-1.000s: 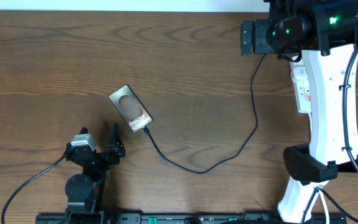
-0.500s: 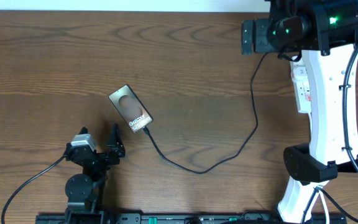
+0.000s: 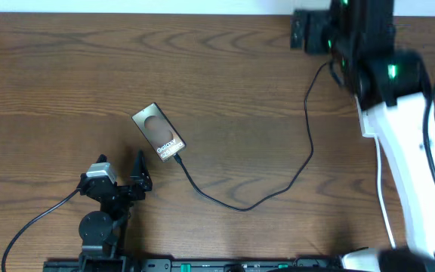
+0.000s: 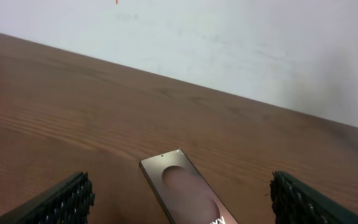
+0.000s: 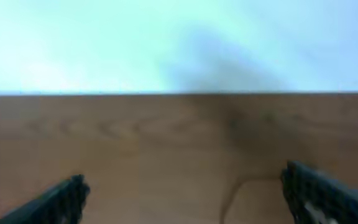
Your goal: Plug charger to phone and switch on socket
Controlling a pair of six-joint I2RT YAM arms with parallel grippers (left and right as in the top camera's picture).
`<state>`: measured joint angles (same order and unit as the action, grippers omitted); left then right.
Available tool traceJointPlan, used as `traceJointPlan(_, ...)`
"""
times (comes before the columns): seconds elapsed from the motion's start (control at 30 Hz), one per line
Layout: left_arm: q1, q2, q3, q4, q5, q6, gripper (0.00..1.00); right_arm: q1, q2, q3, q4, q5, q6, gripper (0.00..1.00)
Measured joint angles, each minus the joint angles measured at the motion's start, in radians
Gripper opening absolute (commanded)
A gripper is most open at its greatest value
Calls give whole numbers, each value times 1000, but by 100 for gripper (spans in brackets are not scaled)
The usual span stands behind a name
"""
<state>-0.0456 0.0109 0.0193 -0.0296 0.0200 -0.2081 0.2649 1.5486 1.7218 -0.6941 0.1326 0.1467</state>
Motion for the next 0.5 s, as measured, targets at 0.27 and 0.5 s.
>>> traceJointPlan(0.27,0,0,1,-2,0,0,86,0,-386,-652,472,0,-166,99)
traceJointPlan(0.5,0,0,1,-1,0,0,86,-17,-683,-1078,704,-8,-251,99)
